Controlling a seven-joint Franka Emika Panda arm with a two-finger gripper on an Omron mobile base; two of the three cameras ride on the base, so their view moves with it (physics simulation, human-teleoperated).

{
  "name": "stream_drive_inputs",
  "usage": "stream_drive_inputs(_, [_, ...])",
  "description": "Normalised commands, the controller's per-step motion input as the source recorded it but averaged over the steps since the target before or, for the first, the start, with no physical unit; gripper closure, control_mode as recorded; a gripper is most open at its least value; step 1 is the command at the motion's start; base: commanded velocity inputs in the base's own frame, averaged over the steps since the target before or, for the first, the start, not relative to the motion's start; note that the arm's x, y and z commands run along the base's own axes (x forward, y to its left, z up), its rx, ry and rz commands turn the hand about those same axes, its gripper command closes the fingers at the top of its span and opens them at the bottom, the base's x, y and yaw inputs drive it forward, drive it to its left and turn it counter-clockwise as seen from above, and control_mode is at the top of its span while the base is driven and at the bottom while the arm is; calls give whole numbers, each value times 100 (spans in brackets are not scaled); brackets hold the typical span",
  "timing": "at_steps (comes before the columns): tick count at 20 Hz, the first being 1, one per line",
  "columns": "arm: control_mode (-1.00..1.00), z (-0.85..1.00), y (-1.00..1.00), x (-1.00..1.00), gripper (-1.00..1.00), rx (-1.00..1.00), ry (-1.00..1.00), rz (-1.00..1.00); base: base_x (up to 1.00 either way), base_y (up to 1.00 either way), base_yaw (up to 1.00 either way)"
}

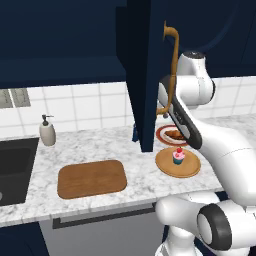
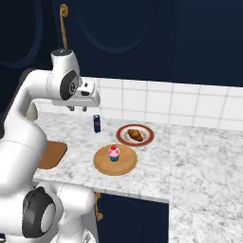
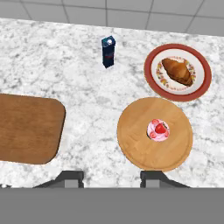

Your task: From the different types of pastries on the counter, select a croissant and place it on the cutting board. Then retrieve a jar of jam from the cabinet and place it alongside the croissant on the cutting board.

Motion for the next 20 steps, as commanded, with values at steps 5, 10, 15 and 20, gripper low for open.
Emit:
stream_drive_inputs(5, [-100,-21,-8,-22,-100,0,-11,4,0,0,0])
stream_drive_inputs(10, [-100,-55,-44,-38,-100,3,-4,4,0,0,0])
stream_drive_inputs(15, [-100,-59,-96,-2,-100,19,0,15,0,0,0])
stream_drive_inputs(20, [-100,-66,-100,-1,-100,23,0,24,0,0,0])
